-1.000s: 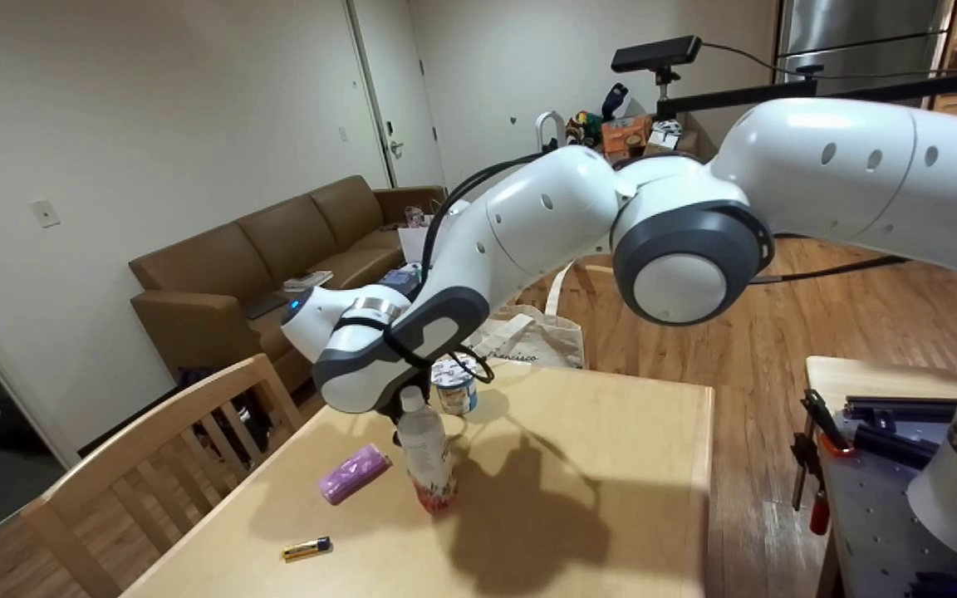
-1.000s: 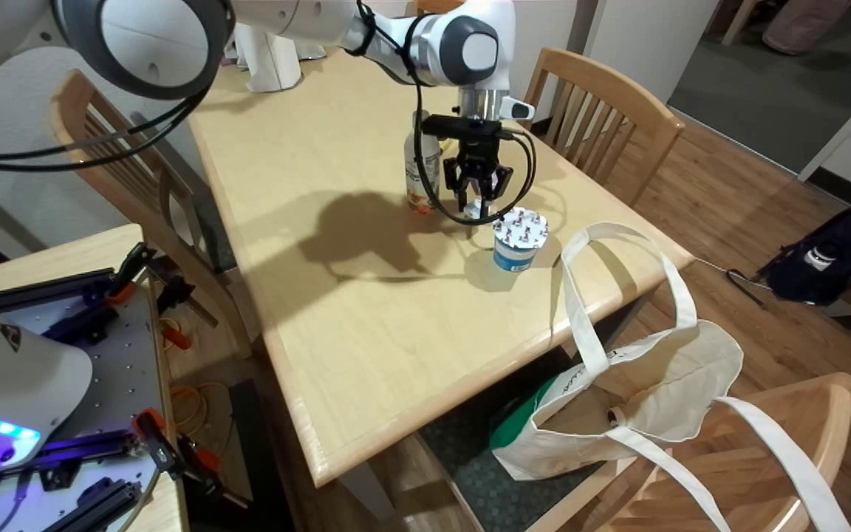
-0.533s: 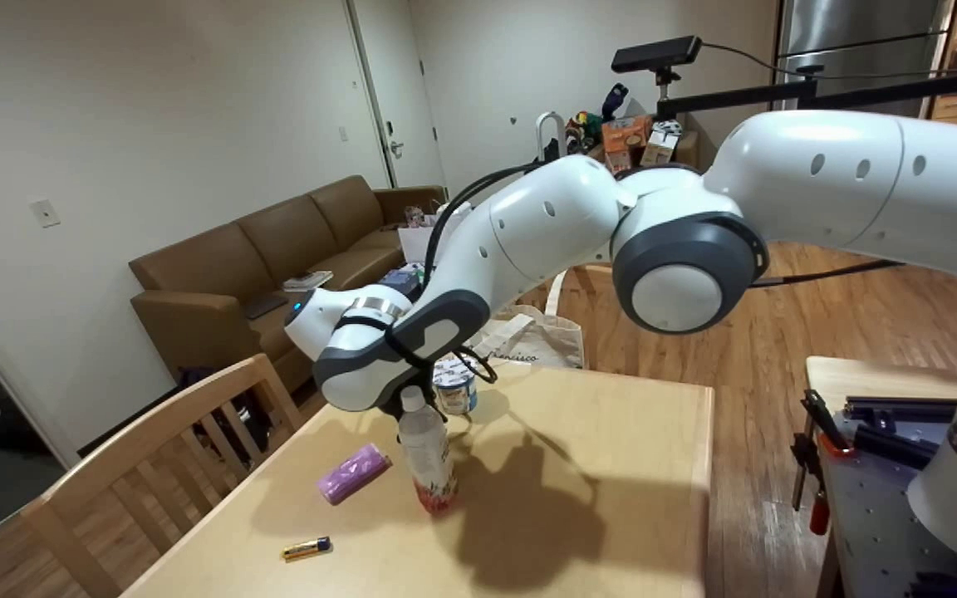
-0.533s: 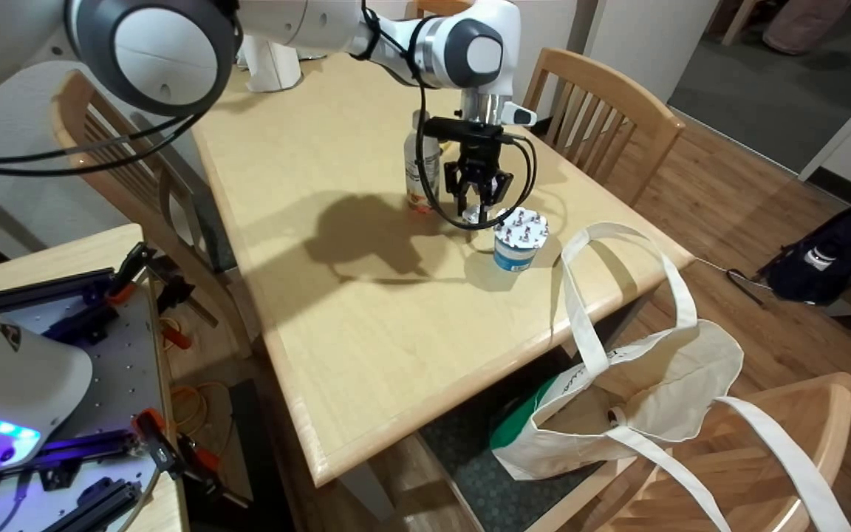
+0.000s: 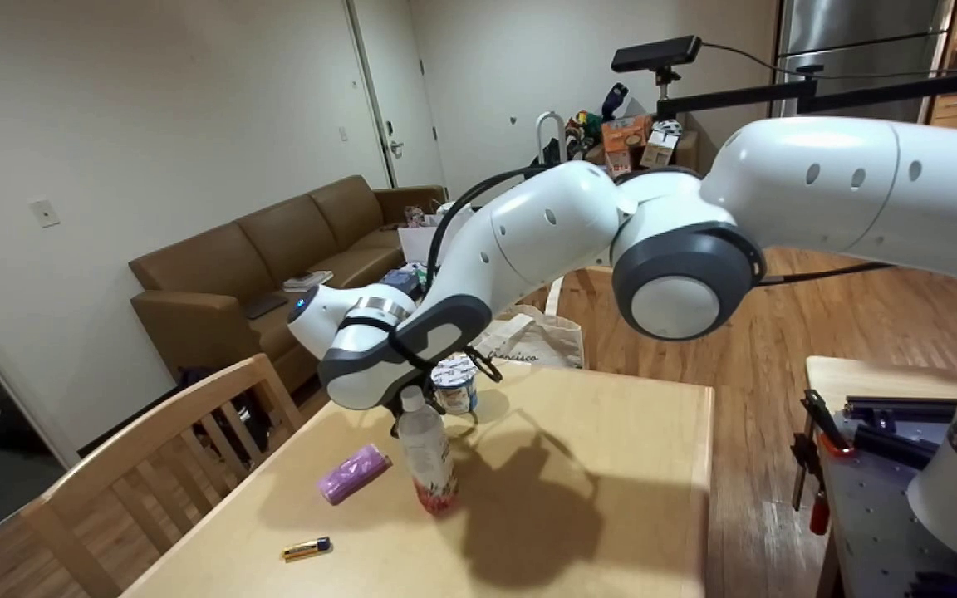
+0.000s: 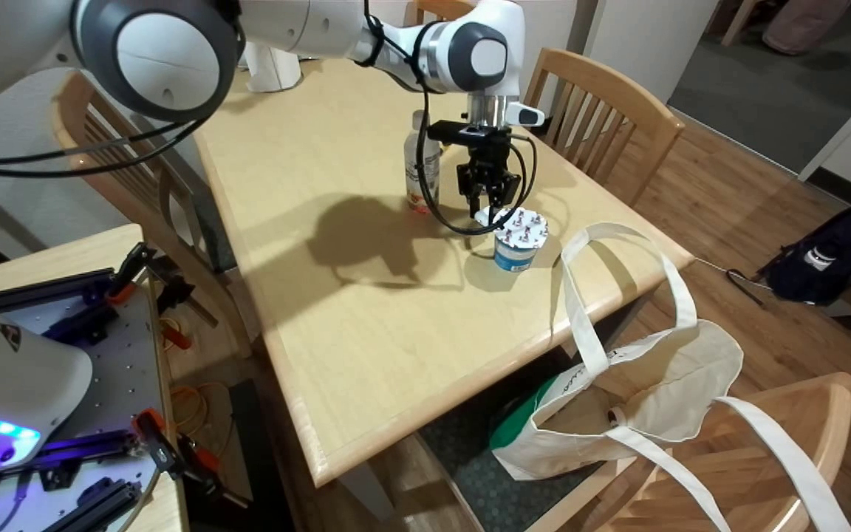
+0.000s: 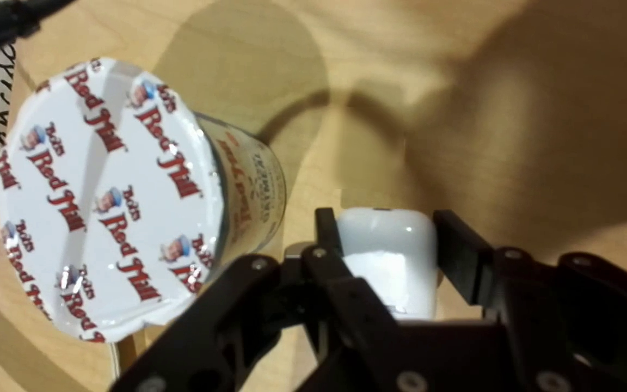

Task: Pick up the airpods case and put it on the table.

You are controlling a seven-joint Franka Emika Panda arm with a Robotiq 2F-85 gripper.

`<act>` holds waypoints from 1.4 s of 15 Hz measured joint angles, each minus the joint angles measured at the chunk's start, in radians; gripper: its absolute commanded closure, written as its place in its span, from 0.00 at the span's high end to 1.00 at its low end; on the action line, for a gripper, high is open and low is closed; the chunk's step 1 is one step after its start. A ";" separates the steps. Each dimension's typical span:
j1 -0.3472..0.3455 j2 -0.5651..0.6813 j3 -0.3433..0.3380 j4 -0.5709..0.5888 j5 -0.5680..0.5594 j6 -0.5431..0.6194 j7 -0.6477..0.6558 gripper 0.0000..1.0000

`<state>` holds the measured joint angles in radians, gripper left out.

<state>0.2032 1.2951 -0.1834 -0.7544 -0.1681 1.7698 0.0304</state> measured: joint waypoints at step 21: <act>-0.045 0.014 -0.008 0.115 0.023 -0.173 0.085 1.00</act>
<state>0.1586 1.3086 -0.1909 -0.6394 -0.1452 1.5968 0.1151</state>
